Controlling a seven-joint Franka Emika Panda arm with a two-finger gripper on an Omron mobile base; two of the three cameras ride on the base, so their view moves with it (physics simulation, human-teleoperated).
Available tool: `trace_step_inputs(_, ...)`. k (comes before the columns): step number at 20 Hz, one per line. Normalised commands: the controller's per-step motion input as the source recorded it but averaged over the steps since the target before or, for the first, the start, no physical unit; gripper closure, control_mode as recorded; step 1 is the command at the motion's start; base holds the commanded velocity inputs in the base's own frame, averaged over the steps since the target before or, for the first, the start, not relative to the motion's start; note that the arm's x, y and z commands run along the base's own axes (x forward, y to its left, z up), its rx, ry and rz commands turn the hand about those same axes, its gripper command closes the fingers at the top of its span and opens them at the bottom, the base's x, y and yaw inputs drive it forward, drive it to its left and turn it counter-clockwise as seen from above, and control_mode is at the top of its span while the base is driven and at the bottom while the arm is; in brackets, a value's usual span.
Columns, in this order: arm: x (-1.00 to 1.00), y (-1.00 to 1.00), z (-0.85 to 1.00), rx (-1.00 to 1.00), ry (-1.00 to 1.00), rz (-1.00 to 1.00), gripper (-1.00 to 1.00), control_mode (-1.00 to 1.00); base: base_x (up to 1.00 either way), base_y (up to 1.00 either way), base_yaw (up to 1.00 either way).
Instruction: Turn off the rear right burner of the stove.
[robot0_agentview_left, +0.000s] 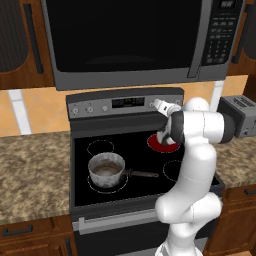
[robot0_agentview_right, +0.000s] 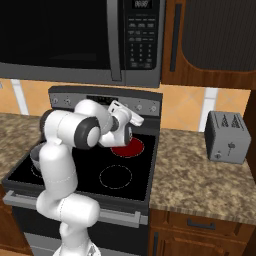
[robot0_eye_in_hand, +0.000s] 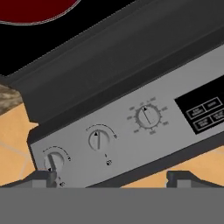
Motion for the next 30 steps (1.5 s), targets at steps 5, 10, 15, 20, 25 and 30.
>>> trace_step_inputs(5,0.0,-0.25,-0.46,0.0,-0.16,0.07,-1.0,-1.0,0.0,0.0,0.0)
trace_step_inputs(10,0.01,-0.27,-0.43,0.0,-0.17,0.04,-1.0,-1.0,0.0,0.0,0.0)
trace_step_inputs(15,0.13,-0.18,-0.39,0.0,-0.17,0.03,-1.0,-1.0,0.0,0.0,0.0)
trace_step_inputs(20,0.43,0.0,-0.41,0.01,-0.12,0.08,-1.0,-1.0,0.0,0.0,0.0)
trace_step_inputs(25,0.34,0.0,-0.49,0.03,-0.09,0.1,-1.0,-1.0,0.0,0.0,0.0)
trace_step_inputs(30,0.26,-0.02,-0.46,0.04,-0.11,0.1,-1.0,-1.0,0.0,0.0,0.0)
